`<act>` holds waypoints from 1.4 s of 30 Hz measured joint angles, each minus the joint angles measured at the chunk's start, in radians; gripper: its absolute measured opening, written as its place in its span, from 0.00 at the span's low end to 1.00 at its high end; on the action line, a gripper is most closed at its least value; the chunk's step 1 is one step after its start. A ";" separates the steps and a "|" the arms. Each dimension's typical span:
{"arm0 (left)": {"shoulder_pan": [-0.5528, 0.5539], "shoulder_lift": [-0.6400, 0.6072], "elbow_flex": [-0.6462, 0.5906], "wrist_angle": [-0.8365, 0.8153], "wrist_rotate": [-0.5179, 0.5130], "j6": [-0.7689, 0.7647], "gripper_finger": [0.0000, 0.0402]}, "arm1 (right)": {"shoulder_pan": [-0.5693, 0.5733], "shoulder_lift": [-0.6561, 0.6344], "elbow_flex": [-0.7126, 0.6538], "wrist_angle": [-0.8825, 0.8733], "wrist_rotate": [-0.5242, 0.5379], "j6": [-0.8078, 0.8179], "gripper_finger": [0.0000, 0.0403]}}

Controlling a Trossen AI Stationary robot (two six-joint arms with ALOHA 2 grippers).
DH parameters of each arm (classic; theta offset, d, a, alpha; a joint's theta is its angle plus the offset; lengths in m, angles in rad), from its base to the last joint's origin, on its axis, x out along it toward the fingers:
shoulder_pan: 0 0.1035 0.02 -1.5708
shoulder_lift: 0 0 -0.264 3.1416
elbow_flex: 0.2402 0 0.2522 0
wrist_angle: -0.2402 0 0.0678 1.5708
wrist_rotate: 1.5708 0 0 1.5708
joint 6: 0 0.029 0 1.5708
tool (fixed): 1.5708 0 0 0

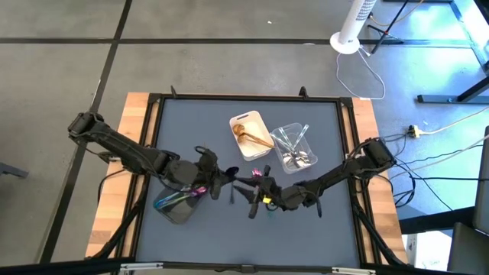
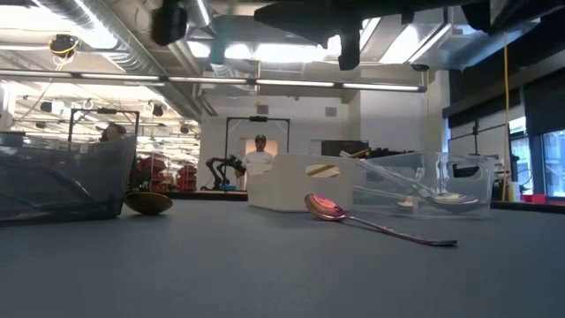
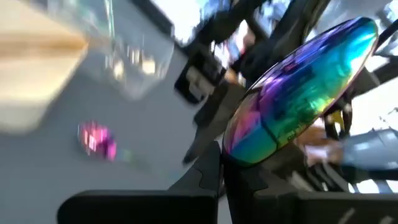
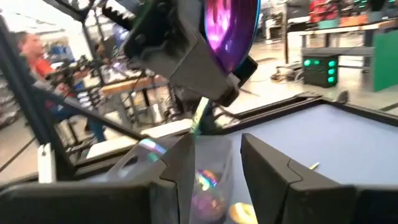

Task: Sort silverware by color (type)
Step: Put the iridescent spoon into the black bin

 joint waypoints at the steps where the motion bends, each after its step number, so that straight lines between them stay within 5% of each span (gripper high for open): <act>1: -0.001 -0.010 0.000 -0.040 0.026 -0.030 0.01 | 0.008 0.000 0.000 -0.010 -0.012 0.000 0.30; 6: -0.003 -0.056 0.000 -0.264 0.208 -0.202 0.00 | 0.047 0.000 0.000 -0.100 -0.044 0.000 0.30; 16: -0.040 -0.074 0.000 -0.646 0.755 -0.587 0.01 | 0.069 0.000 -0.001 -0.218 -0.096 0.017 0.30; 21: -0.082 -0.072 0.000 -0.825 0.918 -0.793 0.01 | 0.069 0.000 -0.001 -0.228 -0.097 0.018 0.30; 26: -0.096 -0.072 0.000 -0.924 0.962 -0.889 0.01 | 0.069 0.000 -0.001 -0.235 -0.096 0.019 0.30; 32: -0.063 -0.072 0.000 -0.967 0.892 -0.903 0.01 | 0.069 0.000 -0.001 -0.236 -0.096 0.020 0.30; 42: 0.092 -0.071 0.000 -1.102 0.828 -0.770 0.01 | 0.069 0.000 -0.001 -0.236 -0.097 0.020 0.30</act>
